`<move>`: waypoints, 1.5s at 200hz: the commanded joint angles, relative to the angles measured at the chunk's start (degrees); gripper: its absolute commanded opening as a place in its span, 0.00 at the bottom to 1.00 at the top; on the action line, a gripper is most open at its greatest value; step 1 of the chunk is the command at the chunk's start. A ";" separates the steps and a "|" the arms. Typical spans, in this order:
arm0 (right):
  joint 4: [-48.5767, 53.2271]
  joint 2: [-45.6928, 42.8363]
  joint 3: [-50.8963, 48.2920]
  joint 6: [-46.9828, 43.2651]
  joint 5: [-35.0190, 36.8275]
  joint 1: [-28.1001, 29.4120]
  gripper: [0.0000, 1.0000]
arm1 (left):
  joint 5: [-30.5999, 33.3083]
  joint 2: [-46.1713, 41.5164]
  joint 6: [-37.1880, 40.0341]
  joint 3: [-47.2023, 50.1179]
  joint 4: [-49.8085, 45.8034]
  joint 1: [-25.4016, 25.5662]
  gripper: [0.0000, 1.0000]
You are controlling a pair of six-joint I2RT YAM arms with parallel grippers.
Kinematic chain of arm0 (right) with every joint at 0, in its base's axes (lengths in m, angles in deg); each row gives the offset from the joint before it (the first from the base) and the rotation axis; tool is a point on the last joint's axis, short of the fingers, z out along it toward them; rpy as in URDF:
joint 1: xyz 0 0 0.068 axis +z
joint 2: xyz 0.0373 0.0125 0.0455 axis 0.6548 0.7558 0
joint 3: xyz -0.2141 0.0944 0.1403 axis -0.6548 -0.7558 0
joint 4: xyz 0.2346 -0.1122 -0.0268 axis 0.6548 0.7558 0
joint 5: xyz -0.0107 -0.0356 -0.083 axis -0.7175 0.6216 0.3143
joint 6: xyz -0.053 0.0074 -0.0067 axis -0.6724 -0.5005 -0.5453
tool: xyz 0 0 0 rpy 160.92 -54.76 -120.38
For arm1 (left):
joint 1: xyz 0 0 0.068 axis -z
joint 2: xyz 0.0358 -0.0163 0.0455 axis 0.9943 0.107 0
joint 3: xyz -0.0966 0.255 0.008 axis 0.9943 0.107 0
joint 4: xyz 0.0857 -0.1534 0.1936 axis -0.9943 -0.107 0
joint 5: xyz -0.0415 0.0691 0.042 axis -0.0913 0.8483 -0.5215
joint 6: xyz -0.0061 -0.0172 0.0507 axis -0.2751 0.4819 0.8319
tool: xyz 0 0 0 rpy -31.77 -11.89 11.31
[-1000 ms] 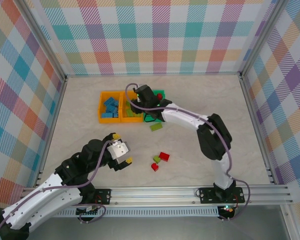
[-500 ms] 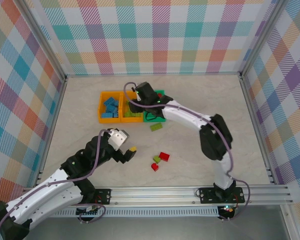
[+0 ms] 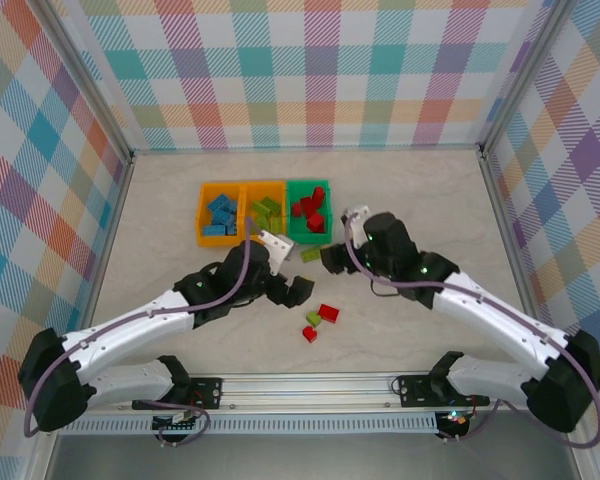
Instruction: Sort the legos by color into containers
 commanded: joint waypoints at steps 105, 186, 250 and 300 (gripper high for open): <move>10.68 24.26 1.12 2.27 -2.60 9.59 0.80 | -14.07 -23.47 57.72 11.48 -18.75 0.55 1.00; 5.12 31.88 2.64 0.54 -1.51 9.69 0.52 | -13.08 -24.11 56.04 15.69 -14.50 0.56 1.00; 2.90 23.80 1.41 4.70 0.89 9.53 0.32 | -12.44 -26.31 45.99 18.40 -2.75 0.52 1.00; -8.76 19.68 5.65 3.72 3.05 4.76 0.30 | -8.94 -23.52 34.02 17.72 5.77 0.52 1.00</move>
